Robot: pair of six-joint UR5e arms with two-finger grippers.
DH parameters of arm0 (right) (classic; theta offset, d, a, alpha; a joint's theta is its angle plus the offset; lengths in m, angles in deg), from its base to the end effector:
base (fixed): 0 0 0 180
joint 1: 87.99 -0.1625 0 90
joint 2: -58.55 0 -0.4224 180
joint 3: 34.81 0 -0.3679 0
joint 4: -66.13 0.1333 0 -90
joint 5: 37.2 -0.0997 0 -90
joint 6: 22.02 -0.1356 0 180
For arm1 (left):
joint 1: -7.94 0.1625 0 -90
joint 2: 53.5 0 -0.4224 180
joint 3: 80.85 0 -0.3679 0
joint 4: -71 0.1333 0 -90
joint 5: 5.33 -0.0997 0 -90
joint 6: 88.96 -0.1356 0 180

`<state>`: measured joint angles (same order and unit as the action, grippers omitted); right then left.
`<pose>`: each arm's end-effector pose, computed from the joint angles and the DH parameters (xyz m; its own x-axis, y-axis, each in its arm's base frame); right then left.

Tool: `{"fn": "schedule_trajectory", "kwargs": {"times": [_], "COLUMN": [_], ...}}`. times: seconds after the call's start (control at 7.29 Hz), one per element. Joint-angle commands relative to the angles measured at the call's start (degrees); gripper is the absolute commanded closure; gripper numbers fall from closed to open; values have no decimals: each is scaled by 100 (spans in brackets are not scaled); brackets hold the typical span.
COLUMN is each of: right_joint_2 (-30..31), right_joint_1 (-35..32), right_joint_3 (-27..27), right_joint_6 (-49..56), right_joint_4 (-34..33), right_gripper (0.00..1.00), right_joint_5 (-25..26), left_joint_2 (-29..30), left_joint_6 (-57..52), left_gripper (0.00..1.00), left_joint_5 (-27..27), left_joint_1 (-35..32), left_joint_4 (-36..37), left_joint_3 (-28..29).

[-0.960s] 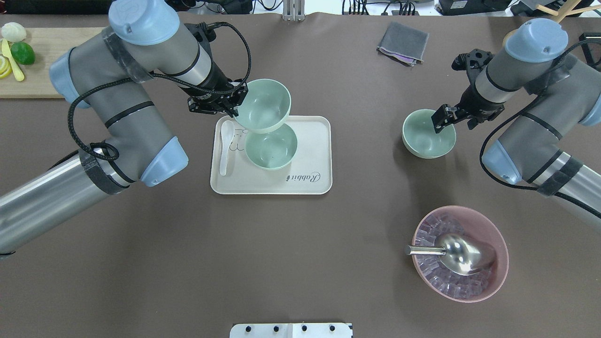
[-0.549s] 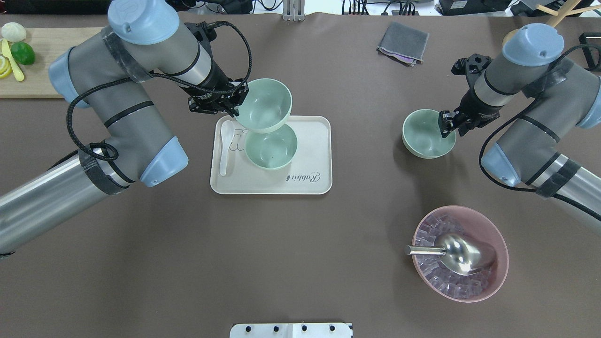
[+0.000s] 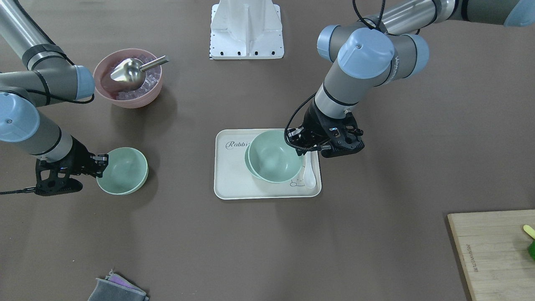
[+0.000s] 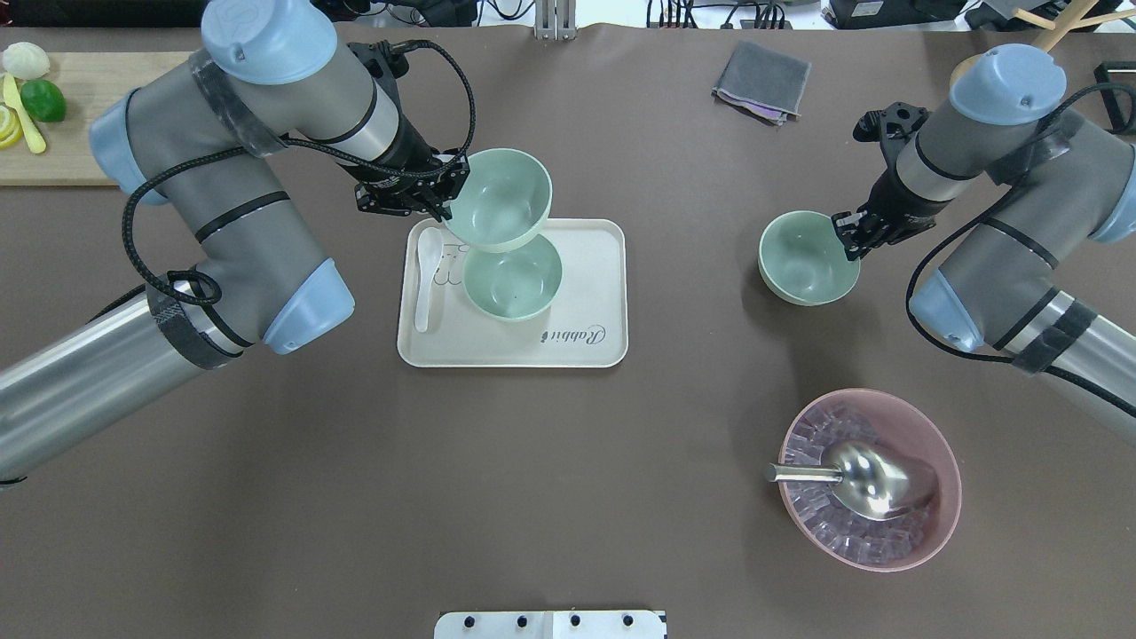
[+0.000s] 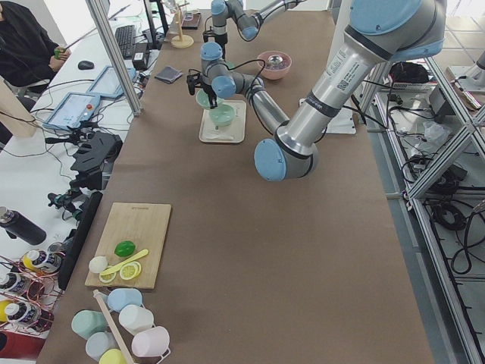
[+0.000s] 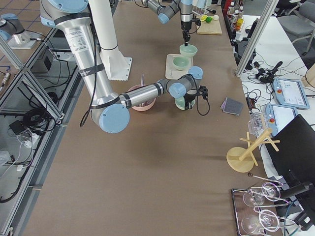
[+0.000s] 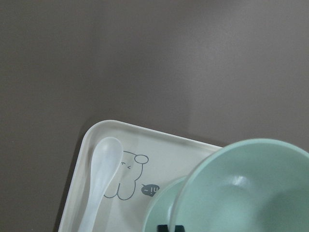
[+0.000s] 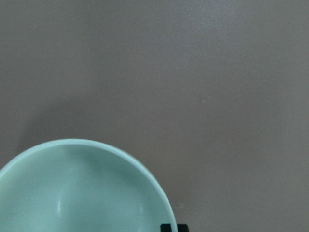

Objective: Stack green bowls together

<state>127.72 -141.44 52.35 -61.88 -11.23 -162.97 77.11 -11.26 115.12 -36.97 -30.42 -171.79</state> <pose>-0.3389 -0.5479 0.4875 0.6926 -0.1115 0.7126 0.0893 0.9936 0.0687 0.4527 -0.5425 0.2300 0.4853 -0.2245 -0.8450 0.2238 0.9662 -0.1281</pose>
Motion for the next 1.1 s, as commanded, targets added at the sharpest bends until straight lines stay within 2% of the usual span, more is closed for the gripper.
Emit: {"fn": "schedule_trajectory", "kwargs": {"times": [0.0,0.14,0.41,0.69,0.96], "right_joint_2": [-35,-78,-158,-237,-263], "right_joint_1": [-8,-103,-516,-526,-526], "right_joint_3": [82,108,108,108,100], "right_joint_6": [4,-4,-4,-22,-31], "right_joint_4": [2,2,11,11,11], "right_gripper": [100,100,100,100,100], "right_joint_5": [-157,-411,-1131,-1143,-1143], "left_joint_2": [8,-1,8,-62,-168], "left_joint_6": [9,9,0,0,0], "left_gripper": [100,100,100,100,100], "left_joint_5": [-21,-30,-380,-443,-897], "left_joint_1": [0,35,288,386,710], "left_joint_4": [0,17,219,298,579], "left_joint_3": [6,6,6,-194,-529]}}
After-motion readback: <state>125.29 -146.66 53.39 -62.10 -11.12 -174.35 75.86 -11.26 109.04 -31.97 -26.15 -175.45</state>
